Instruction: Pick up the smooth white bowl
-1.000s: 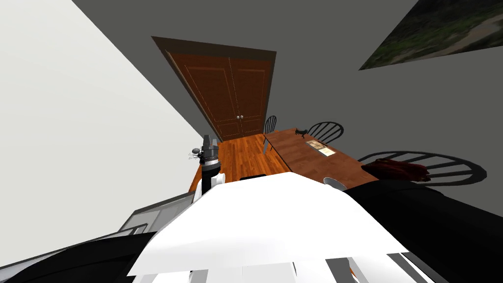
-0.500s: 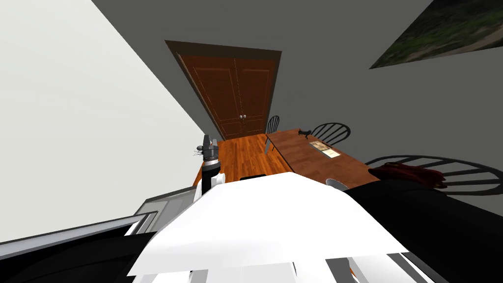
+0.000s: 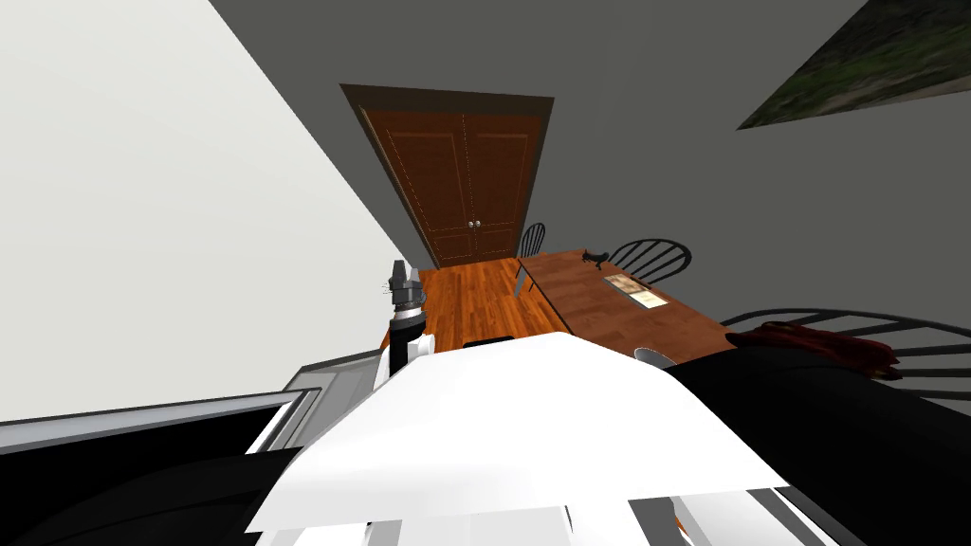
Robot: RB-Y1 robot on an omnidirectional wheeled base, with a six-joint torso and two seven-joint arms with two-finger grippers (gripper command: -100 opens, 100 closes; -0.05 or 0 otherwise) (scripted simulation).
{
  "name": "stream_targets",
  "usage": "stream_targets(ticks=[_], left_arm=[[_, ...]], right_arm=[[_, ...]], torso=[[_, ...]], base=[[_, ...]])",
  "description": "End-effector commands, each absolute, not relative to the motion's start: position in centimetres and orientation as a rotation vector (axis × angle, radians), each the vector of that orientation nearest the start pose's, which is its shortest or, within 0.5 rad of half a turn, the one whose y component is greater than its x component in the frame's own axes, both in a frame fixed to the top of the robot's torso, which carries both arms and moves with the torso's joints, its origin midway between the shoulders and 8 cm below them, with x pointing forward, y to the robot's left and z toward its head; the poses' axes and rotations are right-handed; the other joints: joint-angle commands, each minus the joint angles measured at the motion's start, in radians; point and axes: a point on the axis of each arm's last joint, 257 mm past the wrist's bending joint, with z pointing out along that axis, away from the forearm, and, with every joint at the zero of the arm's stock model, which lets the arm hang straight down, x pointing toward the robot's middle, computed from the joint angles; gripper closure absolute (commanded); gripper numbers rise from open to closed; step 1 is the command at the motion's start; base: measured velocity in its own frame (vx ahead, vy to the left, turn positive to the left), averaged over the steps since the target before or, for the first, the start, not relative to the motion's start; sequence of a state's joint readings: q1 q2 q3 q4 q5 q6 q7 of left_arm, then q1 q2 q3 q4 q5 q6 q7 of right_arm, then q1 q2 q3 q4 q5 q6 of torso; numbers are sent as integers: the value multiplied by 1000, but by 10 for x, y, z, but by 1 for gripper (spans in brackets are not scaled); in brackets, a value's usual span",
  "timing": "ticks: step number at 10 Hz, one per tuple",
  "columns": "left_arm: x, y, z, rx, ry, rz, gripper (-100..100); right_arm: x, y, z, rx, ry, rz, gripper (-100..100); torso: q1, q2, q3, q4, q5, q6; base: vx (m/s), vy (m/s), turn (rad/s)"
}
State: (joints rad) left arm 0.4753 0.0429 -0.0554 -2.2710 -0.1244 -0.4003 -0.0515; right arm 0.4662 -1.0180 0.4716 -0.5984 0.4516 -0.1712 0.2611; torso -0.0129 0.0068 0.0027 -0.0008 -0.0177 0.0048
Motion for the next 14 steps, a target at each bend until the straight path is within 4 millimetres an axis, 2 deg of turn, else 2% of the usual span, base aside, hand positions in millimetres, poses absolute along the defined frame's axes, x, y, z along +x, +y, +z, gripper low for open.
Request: stream_targets(ticks=[1, 3, 4, 8, 9, 10, 12, 14], left_arm=[[368, 244, 6, -599, 792, -1214, 0], [368, 244, 6, -599, 792, -1214, 0], [368, 244, 6, -599, 792, -1214, 0], [368, 244, 6, -599, 792, -1214, 0], [368, 244, 6, -599, 792, -1214, 0], [368, 244, 6, -599, 792, -1214, 0], [368, 244, 6, -599, 792, -1214, 0], [368, 244, 6, -599, 792, -1214, 0]], right_arm=[[-38, -744, -477, 187, 2849, -726, -100], [-38, -743, -477, 185, 2849, -725, -100], [-38, -743, -477, 188, 2848, -725, 100], [-38, -743, -477, 181, 2852, -724, 100], [-38, -743, -477, 181, 2852, -723, 0], [-34, -715, -494, 230, 2838, -621, 100], [-23, -716, -492, 188, 2830, -621, 100], [-25, -715, -493, 139, 2847, -627, 100]], torso=[[0, 0, 0, 0, 0, 0], [-1, -2, -1, 0, 0, 0], [-1, -2, -1, 0, 0, 0], [-1, -1, 0, 1, 0, 1], [-1, -1, 0, 1, 0, 1], [-1, -1, 0, 1, 0, 1], [-3, -5, -2, 0, 0, 2], [-1, -2, 0, 2, 1, 0]], base=[[0, 0, 0], [4, -3, 3], [0, 0, 0], [0, -1, 0], [0, 0, 0], [75, -61, -304], [70, -28, -110], [3, -7, 44]])
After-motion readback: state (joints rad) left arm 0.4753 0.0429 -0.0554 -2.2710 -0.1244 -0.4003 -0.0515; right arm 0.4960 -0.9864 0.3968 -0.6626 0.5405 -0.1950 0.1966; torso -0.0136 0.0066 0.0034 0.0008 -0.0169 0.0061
